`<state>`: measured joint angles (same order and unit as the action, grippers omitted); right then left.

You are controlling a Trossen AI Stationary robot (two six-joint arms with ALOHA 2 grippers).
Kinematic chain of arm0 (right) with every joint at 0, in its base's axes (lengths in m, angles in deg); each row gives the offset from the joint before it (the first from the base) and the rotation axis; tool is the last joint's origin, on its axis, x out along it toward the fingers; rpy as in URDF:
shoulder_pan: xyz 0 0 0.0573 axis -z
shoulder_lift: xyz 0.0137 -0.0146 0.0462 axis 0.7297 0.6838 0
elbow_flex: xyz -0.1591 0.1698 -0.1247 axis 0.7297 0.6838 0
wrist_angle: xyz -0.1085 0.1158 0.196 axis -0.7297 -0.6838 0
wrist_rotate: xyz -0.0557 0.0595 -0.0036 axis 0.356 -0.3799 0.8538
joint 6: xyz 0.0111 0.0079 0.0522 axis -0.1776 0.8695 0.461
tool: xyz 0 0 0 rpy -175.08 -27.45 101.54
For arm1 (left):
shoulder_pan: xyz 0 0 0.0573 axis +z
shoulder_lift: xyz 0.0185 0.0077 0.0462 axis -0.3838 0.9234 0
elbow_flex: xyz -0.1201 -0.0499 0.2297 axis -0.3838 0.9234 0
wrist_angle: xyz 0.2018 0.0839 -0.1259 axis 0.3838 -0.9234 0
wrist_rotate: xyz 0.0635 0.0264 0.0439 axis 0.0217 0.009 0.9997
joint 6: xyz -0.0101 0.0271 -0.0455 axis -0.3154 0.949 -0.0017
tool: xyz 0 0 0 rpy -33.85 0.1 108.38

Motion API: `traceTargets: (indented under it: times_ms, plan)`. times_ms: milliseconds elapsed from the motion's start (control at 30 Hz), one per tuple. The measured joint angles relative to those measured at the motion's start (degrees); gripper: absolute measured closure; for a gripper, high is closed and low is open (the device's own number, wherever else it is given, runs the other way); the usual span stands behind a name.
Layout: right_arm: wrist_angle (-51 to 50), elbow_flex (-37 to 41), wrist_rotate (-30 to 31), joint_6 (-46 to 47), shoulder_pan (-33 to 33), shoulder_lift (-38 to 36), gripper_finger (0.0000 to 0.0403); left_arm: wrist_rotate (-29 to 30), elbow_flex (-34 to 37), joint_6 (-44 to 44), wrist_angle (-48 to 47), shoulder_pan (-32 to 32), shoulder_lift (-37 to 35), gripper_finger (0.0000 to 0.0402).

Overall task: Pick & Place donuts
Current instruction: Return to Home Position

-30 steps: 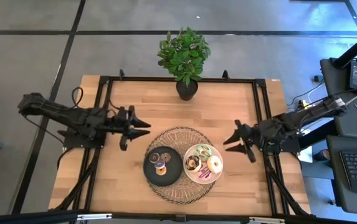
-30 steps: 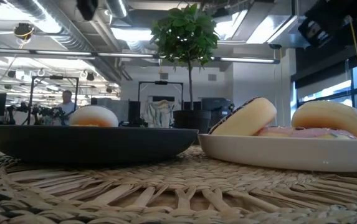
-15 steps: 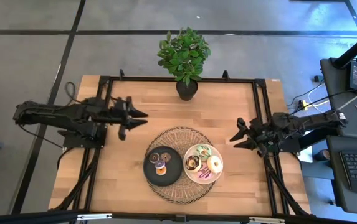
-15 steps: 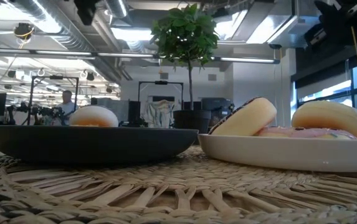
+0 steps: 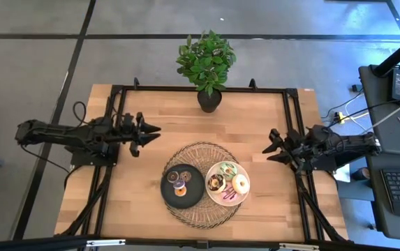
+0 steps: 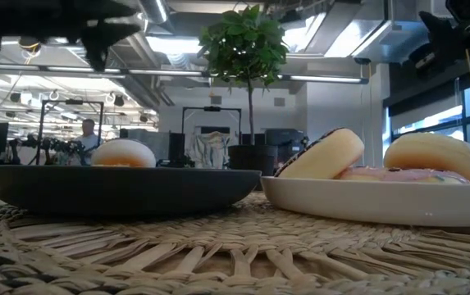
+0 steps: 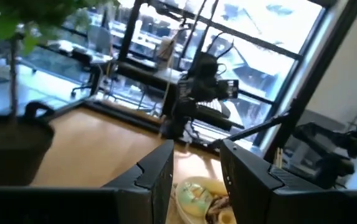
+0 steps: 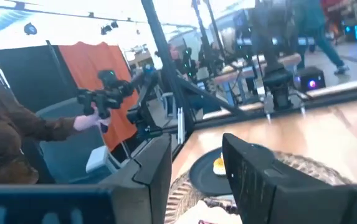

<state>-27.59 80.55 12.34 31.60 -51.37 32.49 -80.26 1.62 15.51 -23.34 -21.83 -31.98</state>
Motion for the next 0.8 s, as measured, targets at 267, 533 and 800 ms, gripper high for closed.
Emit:
traceTargets:
  times_ms: [267, 533, 800]
  plan:
    - [-0.9, 1.2, -2.5, 0.0, 3.3, -4.1, 0.0258, 0.9, 9.0, -3.0, 0.5, 3.2, -14.2, 0.0274]
    - [-1.1, 1.2, -5.4, 0.1, 7.6, -4.3, 0.0258, -0.5, 14.3, -4.1, -0.3, 5.6, -21.9, 0.0274]
    - [2.3, 1.1, -10.0, 1.5, 11.4, -4.3, 0.0258, -1.3, 14.6, -5.2, -9.5, 10.0, -28.5, 0.0274]
